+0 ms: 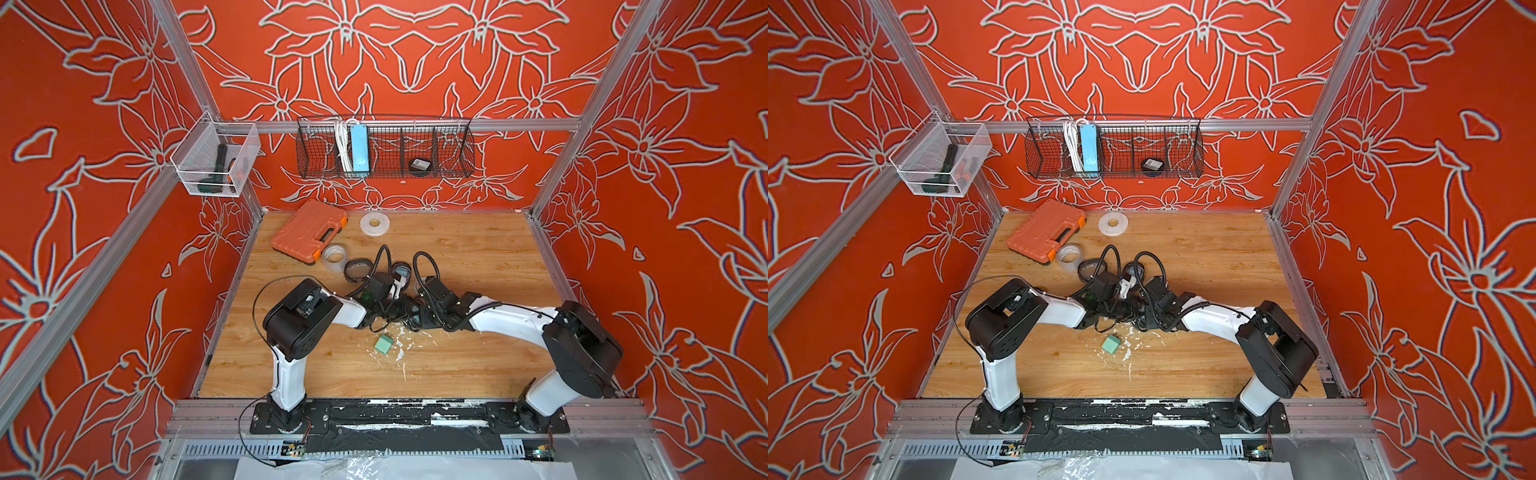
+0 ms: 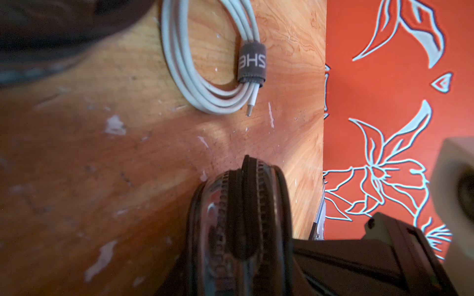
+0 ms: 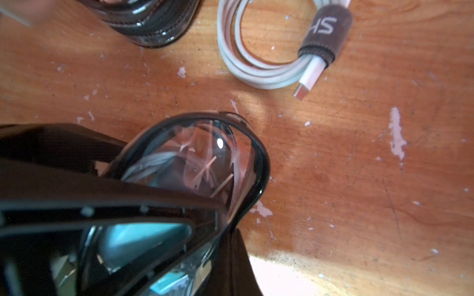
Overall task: Pack away charging kits
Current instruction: Pick up the storage bag at the center of the board.
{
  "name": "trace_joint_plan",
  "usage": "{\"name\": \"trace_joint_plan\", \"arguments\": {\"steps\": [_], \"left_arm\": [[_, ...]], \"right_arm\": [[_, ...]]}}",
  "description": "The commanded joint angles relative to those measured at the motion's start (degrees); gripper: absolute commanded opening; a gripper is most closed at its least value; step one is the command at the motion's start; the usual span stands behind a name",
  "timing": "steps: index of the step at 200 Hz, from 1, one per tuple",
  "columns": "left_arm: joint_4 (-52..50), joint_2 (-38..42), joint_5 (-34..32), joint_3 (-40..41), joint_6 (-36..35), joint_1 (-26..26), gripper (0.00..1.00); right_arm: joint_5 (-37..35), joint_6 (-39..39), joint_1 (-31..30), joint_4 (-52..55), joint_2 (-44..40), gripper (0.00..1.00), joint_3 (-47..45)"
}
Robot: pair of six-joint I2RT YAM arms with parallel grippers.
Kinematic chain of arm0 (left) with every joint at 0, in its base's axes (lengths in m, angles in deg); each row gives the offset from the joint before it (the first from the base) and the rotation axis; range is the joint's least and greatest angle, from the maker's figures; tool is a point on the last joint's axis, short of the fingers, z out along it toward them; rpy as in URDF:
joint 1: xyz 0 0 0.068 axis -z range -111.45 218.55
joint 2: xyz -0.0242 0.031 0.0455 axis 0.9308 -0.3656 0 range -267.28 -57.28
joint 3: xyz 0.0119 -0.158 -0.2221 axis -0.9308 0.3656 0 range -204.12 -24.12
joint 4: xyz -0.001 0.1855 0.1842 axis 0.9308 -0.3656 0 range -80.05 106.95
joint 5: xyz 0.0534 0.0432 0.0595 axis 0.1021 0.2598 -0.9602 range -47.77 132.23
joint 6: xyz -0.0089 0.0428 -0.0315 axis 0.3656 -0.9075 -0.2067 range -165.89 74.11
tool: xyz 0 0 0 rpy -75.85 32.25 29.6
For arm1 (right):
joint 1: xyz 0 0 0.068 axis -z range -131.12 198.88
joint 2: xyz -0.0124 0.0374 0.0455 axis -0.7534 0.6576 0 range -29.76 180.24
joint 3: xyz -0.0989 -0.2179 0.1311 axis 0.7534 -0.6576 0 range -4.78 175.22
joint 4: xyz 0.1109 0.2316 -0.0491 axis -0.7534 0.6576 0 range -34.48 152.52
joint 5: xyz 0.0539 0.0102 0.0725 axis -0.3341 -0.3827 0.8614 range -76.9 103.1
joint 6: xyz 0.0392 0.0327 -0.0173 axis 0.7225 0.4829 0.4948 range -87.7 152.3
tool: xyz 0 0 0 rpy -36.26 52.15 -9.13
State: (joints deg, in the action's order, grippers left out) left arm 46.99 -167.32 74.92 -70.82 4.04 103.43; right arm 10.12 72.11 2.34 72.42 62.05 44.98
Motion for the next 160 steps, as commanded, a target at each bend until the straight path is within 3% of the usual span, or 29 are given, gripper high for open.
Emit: {"name": "trace_joint_plan", "arguments": {"steps": [1, 20, 60, 160], "left_arm": [[-12.1, -2.5, -2.5, 5.0, -2.0, 0.2, 0.30], [-10.4, -0.8, -1.6, 6.8, -2.0, 0.2, 0.31], [-9.0, 0.9, -0.2, 8.0, -3.0, 0.5, 0.52], [-16.5, -2.8, -2.9, 2.9, -7.0, 0.7, 0.56]], "right_arm": [[-0.8, 0.5, 0.0, 0.1, 0.4, 0.00, 1.5], [-0.9, 0.3, 0.1, 0.2, 0.4, 0.00, 1.6], [-0.2, -0.6, 0.1, -0.1, 0.7, 0.00, 2.0], [-1.5, -2.2, 1.6, 1.0, 1.2, 0.00, 2.7]]}}
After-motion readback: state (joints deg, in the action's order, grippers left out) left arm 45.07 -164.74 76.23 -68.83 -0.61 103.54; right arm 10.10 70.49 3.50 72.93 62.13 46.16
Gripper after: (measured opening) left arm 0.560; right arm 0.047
